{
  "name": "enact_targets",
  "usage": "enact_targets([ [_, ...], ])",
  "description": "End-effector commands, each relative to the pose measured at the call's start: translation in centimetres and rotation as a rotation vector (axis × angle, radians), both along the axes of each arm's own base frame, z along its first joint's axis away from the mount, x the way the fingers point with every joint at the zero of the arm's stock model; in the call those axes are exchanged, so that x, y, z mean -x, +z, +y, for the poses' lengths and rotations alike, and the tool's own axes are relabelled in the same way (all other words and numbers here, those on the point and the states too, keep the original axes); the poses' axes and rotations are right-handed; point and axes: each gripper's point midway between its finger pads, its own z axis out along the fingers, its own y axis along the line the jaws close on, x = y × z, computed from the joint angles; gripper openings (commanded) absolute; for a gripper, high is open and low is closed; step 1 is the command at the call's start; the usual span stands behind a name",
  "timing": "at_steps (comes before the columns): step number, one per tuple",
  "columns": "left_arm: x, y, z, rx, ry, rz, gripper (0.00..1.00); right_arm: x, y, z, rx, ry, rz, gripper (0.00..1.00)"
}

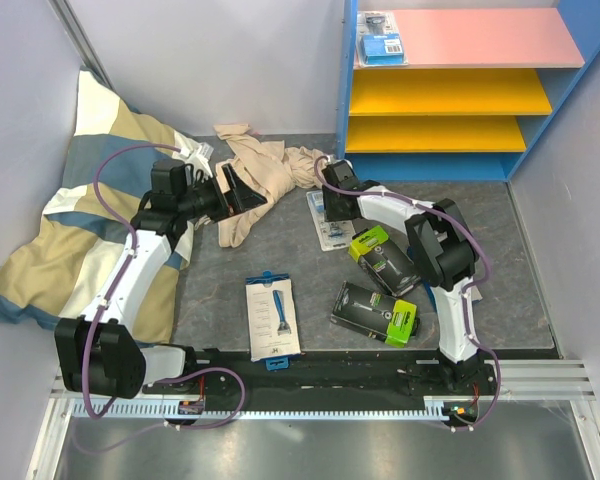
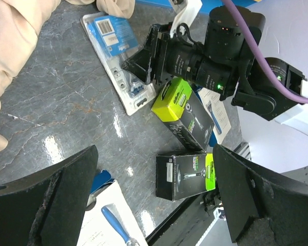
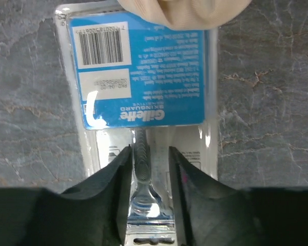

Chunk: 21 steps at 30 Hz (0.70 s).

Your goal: Place and organize the shaving razors onto the shelf

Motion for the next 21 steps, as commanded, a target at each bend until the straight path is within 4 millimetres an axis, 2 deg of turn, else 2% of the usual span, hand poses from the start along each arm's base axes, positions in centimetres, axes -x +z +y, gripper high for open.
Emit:
enact_targets([
  [1,-0.1,1.1,-0.2,0.02,-0.024,-0.06,1.0,-1.1,-1.1,0.1,0.03,-0.014,-0.02,0.37],
  [4,0.1,1.0,-0.2,0.02,-0.027,-0.059,1.0,-0.8,-1.6,0.4,0.03,0.014,0.001,0.24],
  [9,0.3,0.7,-0.1,0.017,-0.021,-0.058,1.0,-0.3,-0.6,0.9,-0.001,0.052,0.006,0.07],
  [13,0.3,0.8,-0.1,0.018,-0.016,-0.059,1.0,0.2,0.7,1.3,-0.028,0.076,0.003,0.03],
  [17,0.4,0.8,0.0,0.021,-0.011,-0.064,1.0,0.7,2.9,2.0,-0.072,0.104,-0.012,0.02],
  [21,0.4,0.5,0.0,0.025,-0.006,-0.065,1.0,1.8,4.5,2.5,-0.079,0.126,-0.008,0.02],
])
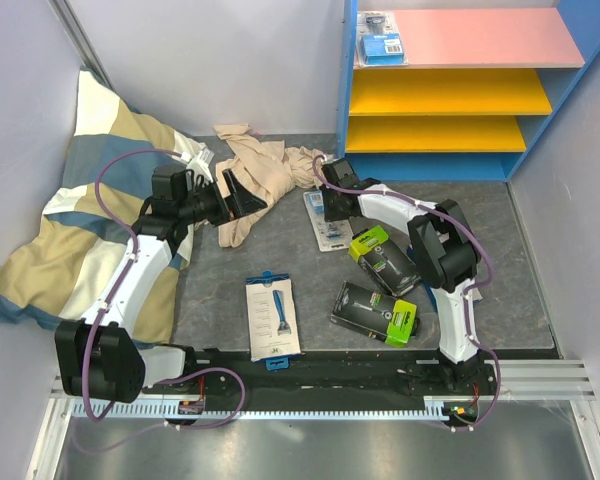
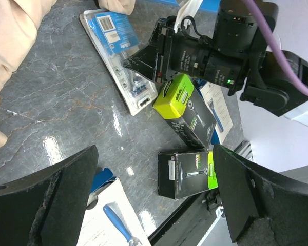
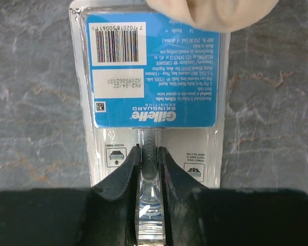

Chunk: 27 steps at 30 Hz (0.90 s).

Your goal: Place and organize the shaving razors onto the shelf

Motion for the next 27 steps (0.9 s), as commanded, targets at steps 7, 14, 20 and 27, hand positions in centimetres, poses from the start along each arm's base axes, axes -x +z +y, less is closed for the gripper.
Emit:
enact_targets([
  [7,0.2,1.0,-0.1,0.022,-0.012,-0.06,1.0,3.5,8.1,2.8,-0.08,0.098,-0.073,0.02],
  [14,0.3,0.5,-0.2,0.03,-0.018,-0.068,1.0,6.1,12.9,6.1,-0.104,0.175,-0.136,0.01],
  [20,0.1,-0.2,-0.3,0.03,-0.028,-0.053,1.0,9.2,15.2,9.3,-0.117,0.235,-0.163,0.01],
  [27,-0.1,-1.3,-0.1,0.036,-0.01,0.002,0.99,10.8,17.5,10.8,-0.138,0.257,-0.188,0.01],
])
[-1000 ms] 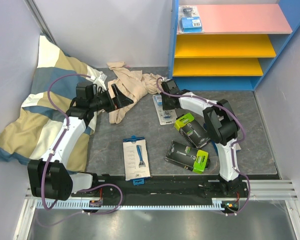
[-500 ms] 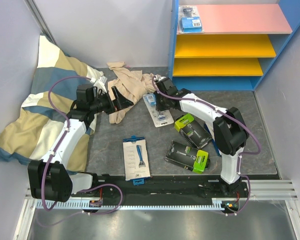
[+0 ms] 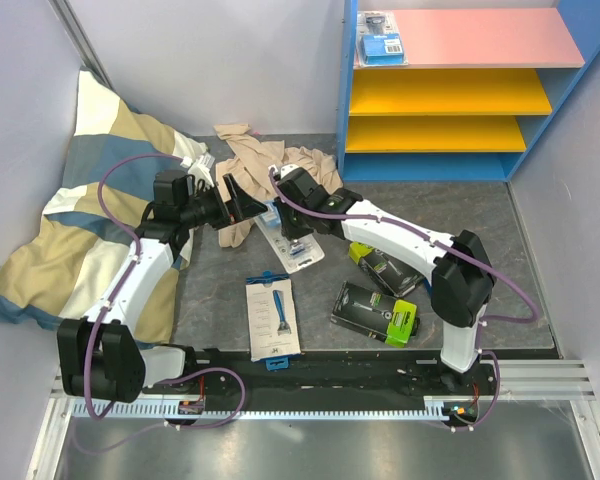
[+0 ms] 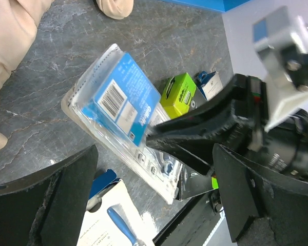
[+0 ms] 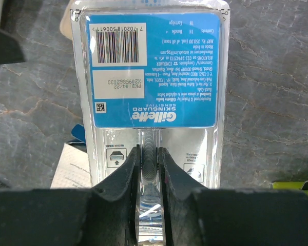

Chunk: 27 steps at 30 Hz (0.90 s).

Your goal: Place and organize the shaving razors onto the shelf

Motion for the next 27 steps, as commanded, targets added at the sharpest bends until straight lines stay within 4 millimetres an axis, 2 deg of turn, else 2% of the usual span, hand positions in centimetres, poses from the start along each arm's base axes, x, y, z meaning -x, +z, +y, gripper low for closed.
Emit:
enact_targets([
  [1,-0.3,-0.1,-0.1,0.031,0.004,0.027,0.99,-0.7,6.2,-0.1,-0.077,-0.047,-0.102,0.01],
  [8,-0.6,-1.6,0.2,0.037,0.039,0.11,0.99,-0.2,8.2,0.0,-0.103,-0.047,-0.127,0.01],
  [19,-1.7,0.6,-1.5,0.205,0.006,0.05,0.98,1.3,9.8,0.6,-0.137,-0.005,-0.138,0.02],
  [25,-1.5,0.8,-2.4,0.282,-0.046,0.057,0.86,2.1,10.5,0.9,-0.167,0.012,-0.14,0.02],
  [27,-1.3,1.0,-2.6,0.299,-0.068,0.046,0.71,2.2,10.4,1.0,-0.175,0.01,-0.141,0.02],
])
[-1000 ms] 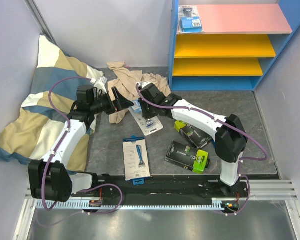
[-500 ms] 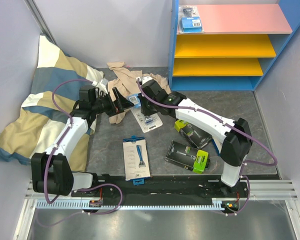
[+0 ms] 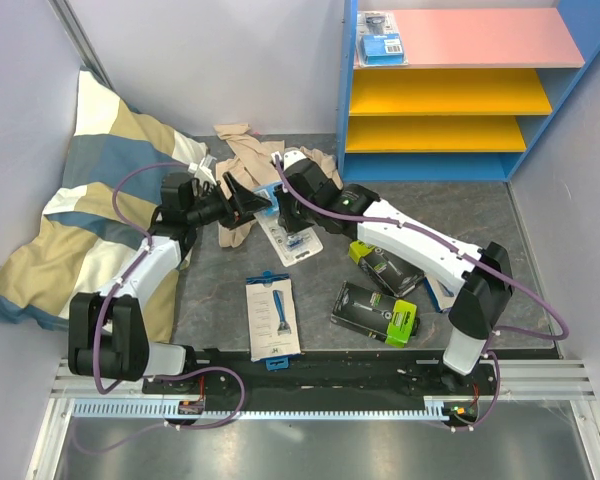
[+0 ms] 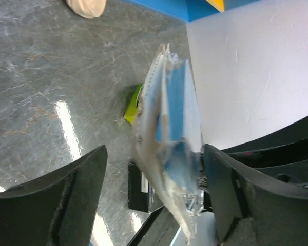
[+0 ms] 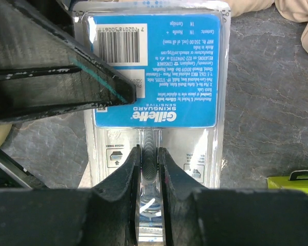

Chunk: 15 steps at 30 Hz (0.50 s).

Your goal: Place and organize the shaving razors onto the shelf

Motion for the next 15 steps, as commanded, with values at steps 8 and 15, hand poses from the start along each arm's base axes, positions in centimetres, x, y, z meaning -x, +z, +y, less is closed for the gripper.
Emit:
enact_targets([
  [8,0.94,1.9,-1.11,0.1,-0.097,-0.065,0.57,1.17,3.14,1.21,-0.11,0.041,-0.031,0.03],
  [15,1.13,1.85,-1.28,0.109,-0.118,-0.073,0.42,1.37,3.25,1.34,-0.136,0.042,-0.03,0.07],
])
